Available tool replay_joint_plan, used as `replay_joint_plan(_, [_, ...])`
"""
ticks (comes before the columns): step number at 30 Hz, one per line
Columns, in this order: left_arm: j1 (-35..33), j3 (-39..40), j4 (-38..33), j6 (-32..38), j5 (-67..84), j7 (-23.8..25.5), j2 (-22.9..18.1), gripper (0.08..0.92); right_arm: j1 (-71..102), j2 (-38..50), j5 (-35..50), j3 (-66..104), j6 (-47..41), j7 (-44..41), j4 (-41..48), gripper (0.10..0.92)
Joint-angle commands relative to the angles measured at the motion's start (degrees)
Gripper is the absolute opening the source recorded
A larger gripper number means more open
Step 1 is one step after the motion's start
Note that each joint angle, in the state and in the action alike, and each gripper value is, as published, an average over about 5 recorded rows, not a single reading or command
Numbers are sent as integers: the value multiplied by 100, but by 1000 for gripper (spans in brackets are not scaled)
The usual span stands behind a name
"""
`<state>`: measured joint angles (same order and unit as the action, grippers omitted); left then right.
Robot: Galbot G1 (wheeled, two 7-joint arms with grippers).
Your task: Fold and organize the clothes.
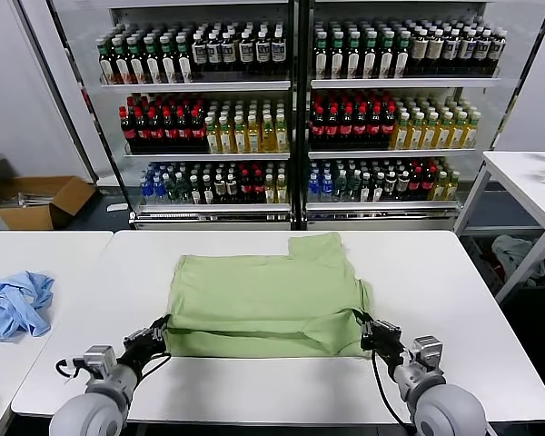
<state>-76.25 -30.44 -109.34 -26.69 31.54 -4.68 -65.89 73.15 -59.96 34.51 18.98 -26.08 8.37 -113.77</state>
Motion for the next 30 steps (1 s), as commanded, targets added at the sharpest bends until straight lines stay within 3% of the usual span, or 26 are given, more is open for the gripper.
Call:
replay_joint_plan(1, [509, 161, 565, 16, -217, 69, -8, 104, -289, -34, -96, -126, -82, 63, 270, 132])
replay_joint_plan(9, [292, 90, 639, 250, -832, 81, -215, 321, -205, -154, -262, -152, -91, 107, 186, 354])
replay_joint_plan(24, [-762, -270, -982, -103, 922, -218, 87, 751, 1081, 364, -19, 816, -221, 141, -879, 777])
replay_joint_plan(30, [-851, -23, -712, -367, 342, -278, -61, 820, 1266, 173, -47, 667, -156, 296, -630, 822])
